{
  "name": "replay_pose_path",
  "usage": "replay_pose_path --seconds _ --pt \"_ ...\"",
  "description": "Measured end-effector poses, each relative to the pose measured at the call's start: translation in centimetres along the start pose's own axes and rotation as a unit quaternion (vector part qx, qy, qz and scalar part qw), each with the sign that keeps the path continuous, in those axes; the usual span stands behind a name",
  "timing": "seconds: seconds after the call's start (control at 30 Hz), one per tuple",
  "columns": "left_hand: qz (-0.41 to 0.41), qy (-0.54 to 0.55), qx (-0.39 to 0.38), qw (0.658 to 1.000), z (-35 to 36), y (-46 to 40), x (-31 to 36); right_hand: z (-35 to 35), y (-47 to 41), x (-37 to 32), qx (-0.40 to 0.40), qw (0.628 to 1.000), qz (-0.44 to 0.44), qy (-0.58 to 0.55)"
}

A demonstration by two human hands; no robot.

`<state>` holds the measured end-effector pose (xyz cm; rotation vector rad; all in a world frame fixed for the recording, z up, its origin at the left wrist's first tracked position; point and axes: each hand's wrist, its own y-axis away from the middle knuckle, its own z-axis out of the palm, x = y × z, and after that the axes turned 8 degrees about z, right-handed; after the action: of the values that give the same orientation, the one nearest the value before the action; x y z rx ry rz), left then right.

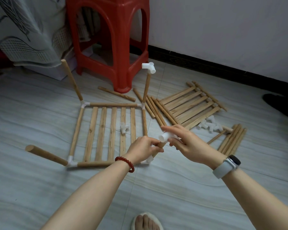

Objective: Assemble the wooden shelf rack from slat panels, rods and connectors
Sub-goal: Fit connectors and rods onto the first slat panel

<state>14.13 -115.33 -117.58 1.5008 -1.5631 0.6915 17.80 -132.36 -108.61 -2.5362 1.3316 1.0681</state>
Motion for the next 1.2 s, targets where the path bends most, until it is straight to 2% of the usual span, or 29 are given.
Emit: replay_pose_path --seconds 0.1,0.23,0.33,0.57,0.73,0.8,0.93,1.07,1.13,1.2 --pt "-0.004 -0.006 0.005 1.000 0.2 -0.1 0.0 -0.1 -0.9 -0.9 0.011 0.994 0.011 0.106" --pt "0.001 0.011 0.007 1.000 0.3 -0.2 -0.1 0.3 -1.8 -1.9 0.037 0.987 0.066 0.145" --pt "-0.001 0.019 0.025 0.999 0.6 -0.2 0.0 1.2 -1.8 -1.9 0.025 0.978 0.113 0.174" --pt "0.018 0.005 0.064 0.998 2.8 -0.5 0.0 2.6 -1.4 -0.3 0.046 0.973 0.226 0.004" --pt "0.018 -0.008 0.077 0.997 3.0 -0.7 -0.4 3.0 -2.0 -0.2 0.058 0.968 0.243 -0.022" --pt "0.011 -0.004 0.064 0.998 3.0 -0.6 -0.1 2.9 -2.0 -0.2 0.045 0.967 0.248 -0.026" --pt "-0.003 -0.047 -0.019 0.999 1.6 0.3 0.4 2.7 -2.0 -0.2 0.021 0.964 0.263 -0.029" --pt "-0.015 -0.038 -0.009 0.999 -4.1 2.1 1.3 1.6 -2.6 -0.8 0.022 0.965 0.247 0.087" --pt "-0.031 -0.014 0.026 0.999 -7.4 3.5 1.8 0.9 -3.2 -1.2 0.054 0.956 0.245 0.154" --pt "-0.041 0.014 0.078 0.996 -10.2 5.3 2.1 0.2 -4.1 -2.0 0.082 0.931 0.268 0.234"
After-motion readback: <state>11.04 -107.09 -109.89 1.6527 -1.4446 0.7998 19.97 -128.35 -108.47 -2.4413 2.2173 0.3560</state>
